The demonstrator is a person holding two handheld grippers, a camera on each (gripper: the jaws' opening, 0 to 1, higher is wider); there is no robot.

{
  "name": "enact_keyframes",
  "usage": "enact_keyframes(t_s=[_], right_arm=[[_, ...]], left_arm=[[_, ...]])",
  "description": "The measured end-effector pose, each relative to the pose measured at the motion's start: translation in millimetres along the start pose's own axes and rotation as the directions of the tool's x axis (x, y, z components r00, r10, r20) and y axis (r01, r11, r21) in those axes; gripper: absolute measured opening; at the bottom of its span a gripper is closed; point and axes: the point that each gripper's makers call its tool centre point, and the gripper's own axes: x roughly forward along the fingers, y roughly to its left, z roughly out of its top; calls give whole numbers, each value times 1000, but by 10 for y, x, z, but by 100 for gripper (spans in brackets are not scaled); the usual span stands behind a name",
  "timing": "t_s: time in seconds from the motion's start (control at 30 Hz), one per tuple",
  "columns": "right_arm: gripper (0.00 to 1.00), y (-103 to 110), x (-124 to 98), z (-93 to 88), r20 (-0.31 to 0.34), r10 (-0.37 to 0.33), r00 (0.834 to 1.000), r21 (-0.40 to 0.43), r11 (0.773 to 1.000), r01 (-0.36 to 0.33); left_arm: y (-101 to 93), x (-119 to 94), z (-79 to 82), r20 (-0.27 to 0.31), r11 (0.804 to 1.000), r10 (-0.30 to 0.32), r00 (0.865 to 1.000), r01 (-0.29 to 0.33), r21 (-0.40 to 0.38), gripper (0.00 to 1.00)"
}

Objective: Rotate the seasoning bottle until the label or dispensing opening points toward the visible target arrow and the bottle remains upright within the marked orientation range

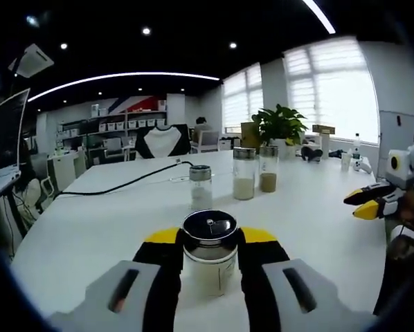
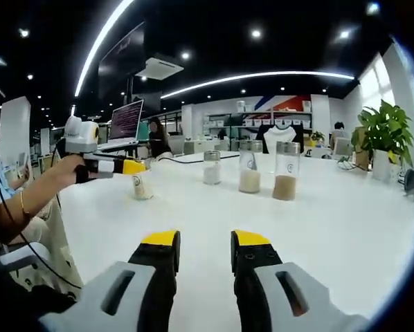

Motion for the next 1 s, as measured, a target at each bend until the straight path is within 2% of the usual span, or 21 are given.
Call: enact_keyframes(t_s=[0.2, 0.4, 0.6, 0.87, 1.0], right_arm=[[27, -17, 1, -4, 0, -3, 1000, 5, 1000, 3], [27, -20, 8, -22, -2, 1, 1000, 10, 1000, -1], [29, -44, -21, 7, 4, -7, 1000, 13, 1000, 7], [30, -36, -75, 92, 16, 0, 1000, 6, 1000, 0], [30, -41, -106, 165, 29, -3, 1000, -4, 1000, 3]], left_arm=[[-6, -6, 2, 7, 1000, -18, 1000, 18, -4, 33], [-26, 6, 25, -4, 999, -9, 1000, 9, 45, 33], [-99, -49, 169, 27, 999, -28, 999, 27, 41, 40], [-173, -152, 339, 53, 997, -1, 999, -3, 75, 41], [-238, -210, 462, 95, 998, -9, 995, 3, 62, 41]])
